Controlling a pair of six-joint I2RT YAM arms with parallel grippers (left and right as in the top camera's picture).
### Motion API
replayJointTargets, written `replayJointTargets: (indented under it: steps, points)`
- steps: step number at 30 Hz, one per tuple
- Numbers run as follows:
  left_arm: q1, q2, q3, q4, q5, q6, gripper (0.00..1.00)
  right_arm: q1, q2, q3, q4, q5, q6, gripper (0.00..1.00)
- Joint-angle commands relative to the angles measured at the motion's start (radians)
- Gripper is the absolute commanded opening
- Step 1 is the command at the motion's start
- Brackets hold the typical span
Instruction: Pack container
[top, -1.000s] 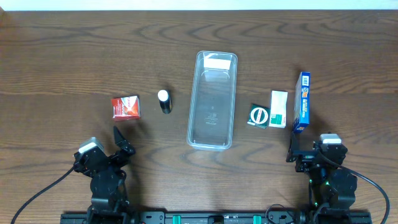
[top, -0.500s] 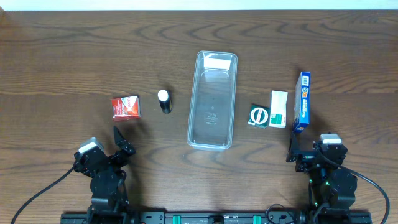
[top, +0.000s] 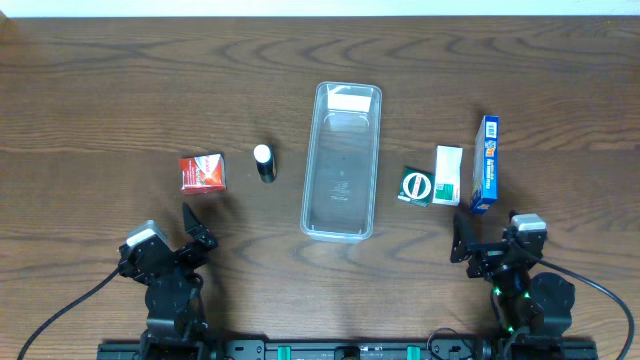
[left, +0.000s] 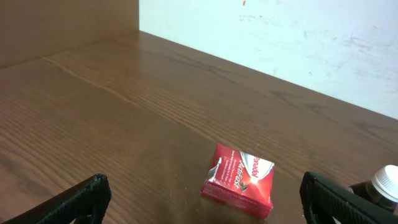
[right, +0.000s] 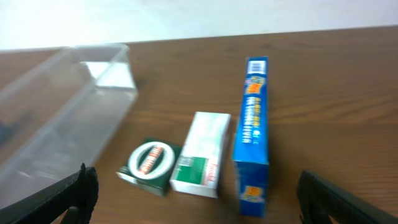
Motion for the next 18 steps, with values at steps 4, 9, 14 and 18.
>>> replayJointTargets:
  steps: [4, 9, 14, 18]
  points:
    - [0.005, -0.006, -0.027, 0.0, -0.023, 0.006, 0.98, 0.011, 0.01, 0.039, 0.185, -0.049, 0.216, 0.99]
    - [0.005, -0.006, -0.027, 0.0, -0.023, 0.006, 0.98, 0.01, 0.204, 0.237, 0.142, -0.045, 0.153, 0.99]
    - [0.005, -0.006, -0.027, 0.0, -0.023, 0.006, 0.98, 0.008, 0.544, 0.54, -0.086, -0.005, 0.036, 0.99]
    - [0.005, -0.006, -0.027, 0.0, -0.023, 0.006, 0.98, -0.018, 0.811, 0.786, -0.278, 0.05, -0.017, 0.99]
